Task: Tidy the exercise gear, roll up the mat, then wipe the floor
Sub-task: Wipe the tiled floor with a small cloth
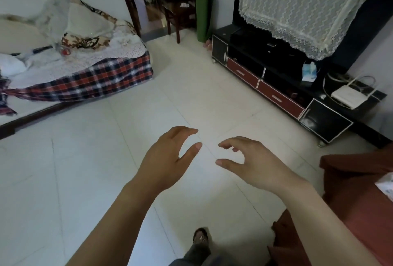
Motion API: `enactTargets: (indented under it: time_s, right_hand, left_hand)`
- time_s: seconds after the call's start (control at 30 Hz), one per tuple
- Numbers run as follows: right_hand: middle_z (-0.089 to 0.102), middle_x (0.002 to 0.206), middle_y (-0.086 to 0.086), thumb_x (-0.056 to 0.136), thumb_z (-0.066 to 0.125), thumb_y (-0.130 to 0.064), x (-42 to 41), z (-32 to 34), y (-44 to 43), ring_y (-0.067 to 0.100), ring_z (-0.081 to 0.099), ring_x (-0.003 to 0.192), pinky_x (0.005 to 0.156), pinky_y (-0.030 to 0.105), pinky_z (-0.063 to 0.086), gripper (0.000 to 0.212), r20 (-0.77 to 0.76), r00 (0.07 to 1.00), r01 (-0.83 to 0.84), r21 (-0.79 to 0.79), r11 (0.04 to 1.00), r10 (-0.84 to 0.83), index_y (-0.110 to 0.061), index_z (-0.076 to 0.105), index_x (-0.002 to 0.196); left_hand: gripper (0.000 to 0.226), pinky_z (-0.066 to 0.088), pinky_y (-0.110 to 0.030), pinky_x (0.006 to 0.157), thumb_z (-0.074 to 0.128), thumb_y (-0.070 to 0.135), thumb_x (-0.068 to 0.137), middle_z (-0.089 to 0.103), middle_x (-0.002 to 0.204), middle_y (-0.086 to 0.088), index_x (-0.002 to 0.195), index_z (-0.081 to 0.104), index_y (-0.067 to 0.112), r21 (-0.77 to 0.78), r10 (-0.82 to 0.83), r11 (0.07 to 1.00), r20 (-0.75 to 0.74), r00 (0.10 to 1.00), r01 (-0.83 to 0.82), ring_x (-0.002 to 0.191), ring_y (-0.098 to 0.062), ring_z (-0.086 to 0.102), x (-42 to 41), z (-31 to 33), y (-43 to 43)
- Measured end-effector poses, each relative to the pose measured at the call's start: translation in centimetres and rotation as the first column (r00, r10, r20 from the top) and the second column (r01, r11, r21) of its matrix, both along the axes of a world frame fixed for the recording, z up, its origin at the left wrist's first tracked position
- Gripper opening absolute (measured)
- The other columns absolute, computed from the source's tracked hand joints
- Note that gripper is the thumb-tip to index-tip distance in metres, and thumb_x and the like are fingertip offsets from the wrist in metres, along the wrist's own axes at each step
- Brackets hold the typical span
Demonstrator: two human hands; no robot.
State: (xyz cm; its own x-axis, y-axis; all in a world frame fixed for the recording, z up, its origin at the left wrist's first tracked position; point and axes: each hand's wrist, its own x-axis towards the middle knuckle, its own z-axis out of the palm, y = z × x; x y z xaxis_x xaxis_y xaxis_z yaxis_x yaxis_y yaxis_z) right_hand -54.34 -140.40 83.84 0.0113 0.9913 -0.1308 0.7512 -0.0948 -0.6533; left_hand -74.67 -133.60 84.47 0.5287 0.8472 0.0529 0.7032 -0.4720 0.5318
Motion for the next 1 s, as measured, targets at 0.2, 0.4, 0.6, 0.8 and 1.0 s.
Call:
enactTargets:
  time_s: [0.2, 0.4, 0.6, 0.8, 1.0]
  right_hand:
    - [0.053, 0.116, -0.022, 0.082, 0.058, -0.054, 1.2, 1.3, 9.8, -0.004, 0.049, 0.102, 0.080, 0.007, 0.036, 0.040, -0.038, 0.999, 0.033, 0.050, 0.998, -0.031, -0.037, 0.053, 0.118]
    - [0.052, 0.113, -0.025, 0.082, 0.058, -0.055, 4.5, 1.5, 19.1, -0.005, 0.049, 0.102, 0.075, 0.003, 0.034, 0.038, -0.035, 0.998, 0.059, 0.054, 0.997, -0.057, -0.041, 0.052, 0.117]
    - [0.053, 0.115, -0.024, 0.082, 0.058, -0.054, 10.1, -0.1, 31.6, -0.004, 0.048, 0.105, 0.079, 0.006, 0.034, 0.039, -0.037, 0.999, 0.040, 0.038, 0.999, -0.038, -0.040, 0.053, 0.118]
    - [0.051, 0.123, -0.020, 0.084, 0.056, -0.054, 17.9, -0.3, 45.7, -0.002, 0.046, 0.107, 0.083, 0.016, 0.036, 0.046, 0.018, 0.999, -0.027, -0.018, 0.999, 0.028, -0.035, 0.050, 0.125]
    - [0.051, 0.122, -0.020, 0.083, 0.059, -0.052, 22.4, 0.3, 58.4, -0.004, 0.045, 0.107, 0.085, 0.016, 0.035, 0.046, -0.016, 0.997, -0.081, -0.015, 0.997, 0.080, -0.034, 0.050, 0.124]
  left_hand:
    - [0.051, 0.037, -0.018, 0.089, 0.031, 0.057, 0.088, 0.044, 0.136, 0.016, 0.132, 0.045, 0.034, 0.021, -0.039, 0.999, -0.010, 0.999, 0.039, 0.121, -0.004, 0.044, 1.4, 1.5, 10.6]
    - [0.049, 0.034, -0.016, 0.088, 0.032, 0.056, 0.089, 0.043, 0.137, 0.017, 0.132, 0.044, 0.035, 0.016, -0.064, 0.998, -0.015, 0.998, 0.064, 0.121, -0.004, 0.044, 4.8, 1.5, 20.4]
    - [0.048, 0.034, -0.016, 0.086, 0.033, 0.055, 0.090, 0.043, 0.137, 0.017, 0.132, 0.044, 0.034, 0.011, -0.060, 0.998, -0.021, 0.998, 0.060, 0.118, -0.004, 0.046, 10.4, 0.1, 32.7]
    - [0.052, 0.042, -0.022, 0.091, 0.031, 0.062, 0.090, 0.045, 0.136, 0.015, 0.132, 0.045, 0.035, 0.001, -0.029, 1.000, -0.033, 0.999, 0.030, 0.119, -0.005, 0.047, 17.0, 0.2, 46.4]
    - [0.055, 0.047, -0.030, 0.094, 0.031, 0.060, 0.086, 0.044, 0.137, 0.014, 0.132, 0.045, 0.034, -0.002, 0.073, 0.997, -0.004, 0.997, -0.073, 0.120, -0.007, 0.046, 20.4, 0.7, 57.4]
